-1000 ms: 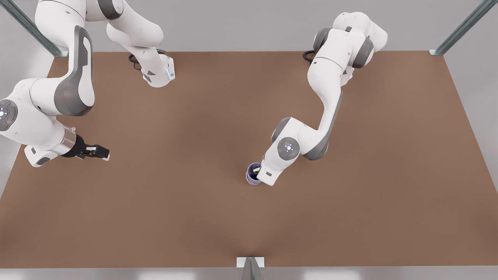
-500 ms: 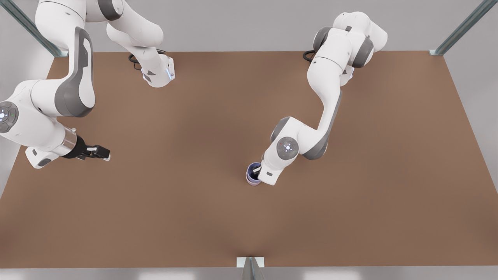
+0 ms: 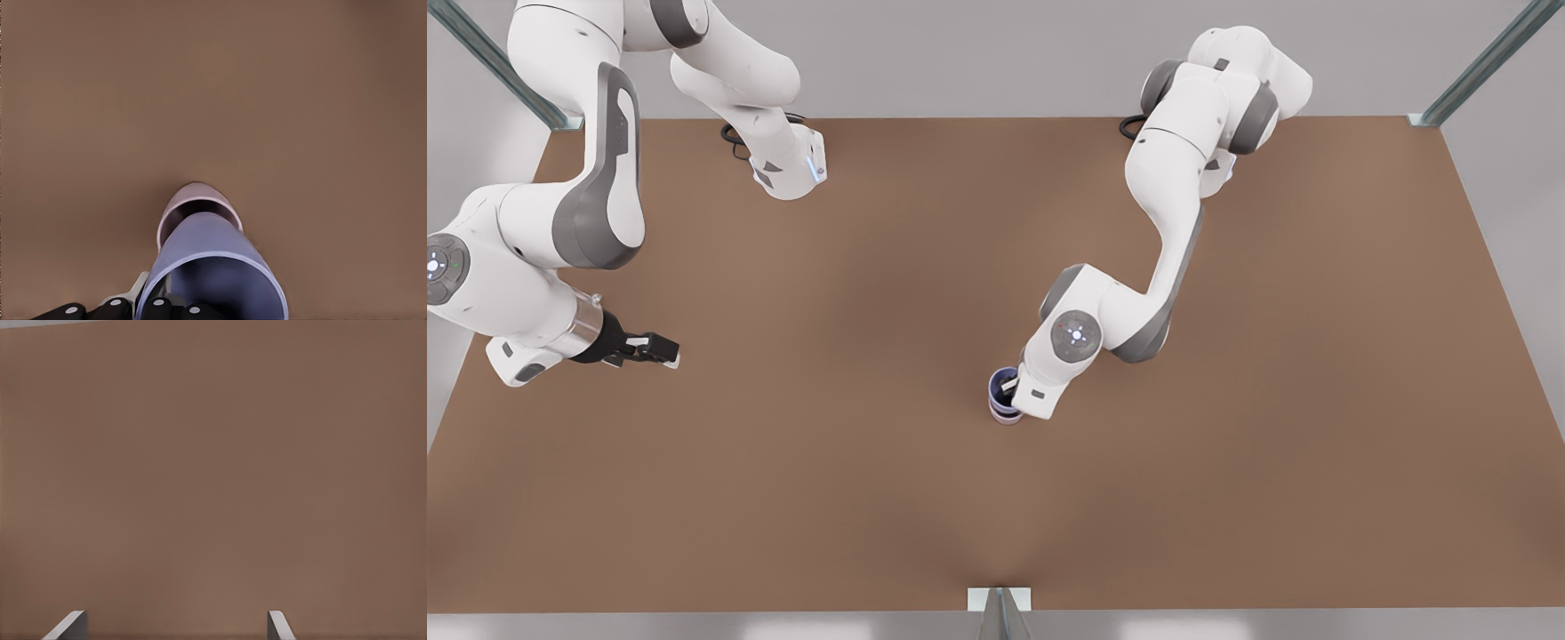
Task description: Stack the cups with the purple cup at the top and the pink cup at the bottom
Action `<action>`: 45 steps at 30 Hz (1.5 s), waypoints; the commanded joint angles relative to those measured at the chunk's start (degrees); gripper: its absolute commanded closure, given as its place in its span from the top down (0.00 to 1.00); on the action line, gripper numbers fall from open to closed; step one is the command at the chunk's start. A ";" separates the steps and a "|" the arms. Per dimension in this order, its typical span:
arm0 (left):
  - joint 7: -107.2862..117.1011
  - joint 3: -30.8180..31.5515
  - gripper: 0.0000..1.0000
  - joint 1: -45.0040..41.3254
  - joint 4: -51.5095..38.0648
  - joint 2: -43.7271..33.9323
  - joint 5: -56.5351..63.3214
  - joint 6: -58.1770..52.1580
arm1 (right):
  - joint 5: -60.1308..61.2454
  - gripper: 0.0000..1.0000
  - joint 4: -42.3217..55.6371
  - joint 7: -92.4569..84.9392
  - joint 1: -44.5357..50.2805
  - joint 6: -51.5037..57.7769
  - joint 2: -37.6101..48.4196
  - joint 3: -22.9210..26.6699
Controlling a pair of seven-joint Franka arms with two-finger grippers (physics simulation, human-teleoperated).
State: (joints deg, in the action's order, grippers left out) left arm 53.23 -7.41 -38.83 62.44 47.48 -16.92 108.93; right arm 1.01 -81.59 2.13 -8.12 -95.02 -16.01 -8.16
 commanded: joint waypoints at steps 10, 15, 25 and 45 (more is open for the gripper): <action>0.82 0.03 0.31 0.25 1.01 0.33 -0.30 1.19 | 0.13 1.00 0.12 -0.46 0.03 0.01 0.01 -0.01; 1.35 0.03 0.36 0.34 1.01 0.07 -0.13 0.84 | 0.13 1.00 0.12 -0.46 0.03 0.01 0.01 -0.01; 1.52 0.03 1.00 0.69 1.10 -1.25 -0.22 -0.65 | 0.13 1.00 0.12 -0.46 0.12 0.01 0.01 -0.01; 1.35 0.03 1.00 1.22 2.60 -0.02 -0.30 -0.39 | 0.13 1.00 0.20 -0.46 0.12 0.01 -0.08 -0.01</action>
State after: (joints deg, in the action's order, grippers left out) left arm 54.32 -7.38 -37.62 65.07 47.53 -17.23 108.73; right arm 1.10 -81.43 1.74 -8.00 -95.03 -16.14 -8.16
